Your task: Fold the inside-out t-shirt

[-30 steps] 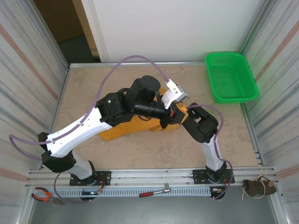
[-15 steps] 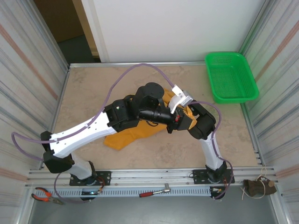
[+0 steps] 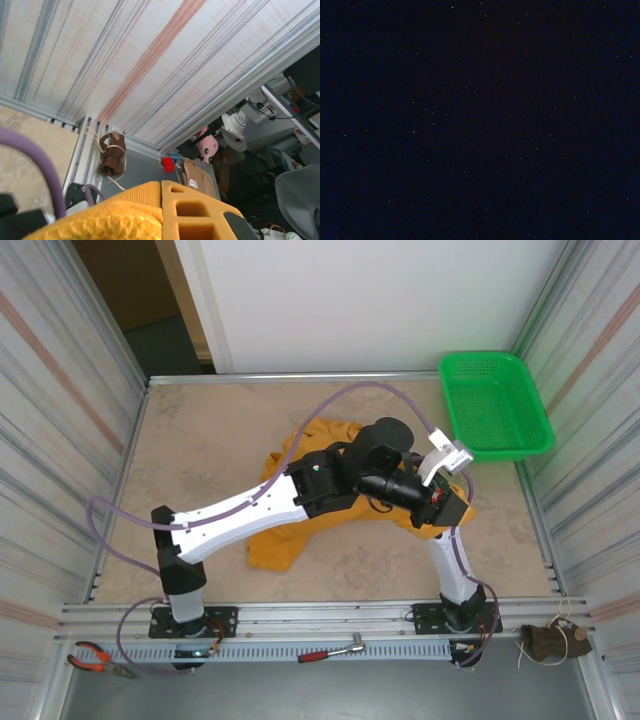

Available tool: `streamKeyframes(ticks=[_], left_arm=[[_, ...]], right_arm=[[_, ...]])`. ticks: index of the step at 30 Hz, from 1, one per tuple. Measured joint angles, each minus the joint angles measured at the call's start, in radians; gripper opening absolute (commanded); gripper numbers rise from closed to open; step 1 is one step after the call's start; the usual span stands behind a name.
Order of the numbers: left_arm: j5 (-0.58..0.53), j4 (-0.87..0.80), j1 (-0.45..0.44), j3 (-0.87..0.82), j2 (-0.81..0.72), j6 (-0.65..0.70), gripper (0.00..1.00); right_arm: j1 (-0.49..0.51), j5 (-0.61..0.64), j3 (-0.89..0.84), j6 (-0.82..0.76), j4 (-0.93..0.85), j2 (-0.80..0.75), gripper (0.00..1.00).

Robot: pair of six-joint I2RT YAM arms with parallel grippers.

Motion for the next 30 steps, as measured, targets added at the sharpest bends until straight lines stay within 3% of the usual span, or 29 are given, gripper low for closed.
streamKeyframes(ticks=[8,12,18,24,30], left_arm=[[0.012,0.016,-0.001,-0.002,0.001,-0.011,0.00],[0.012,0.026,-0.004,-0.008,-0.001,-0.012,0.00],[0.011,0.077,-0.008,-0.063,-0.032,-0.015,0.00],[-0.002,0.115,-0.008,-0.122,-0.077,-0.022,0.00],[-0.027,0.150,0.009,-0.195,-0.129,-0.032,0.00]], right_arm=[[0.001,0.041,0.040,0.026,-0.090,-0.001,0.76],[0.007,0.076,0.088,0.073,-0.214,-0.001,0.69],[0.019,0.103,0.144,0.146,-0.419,0.000,0.38],[0.021,0.094,0.136,0.185,-0.465,0.009,0.00],[0.009,0.060,0.084,0.169,-0.343,0.008,0.00]])
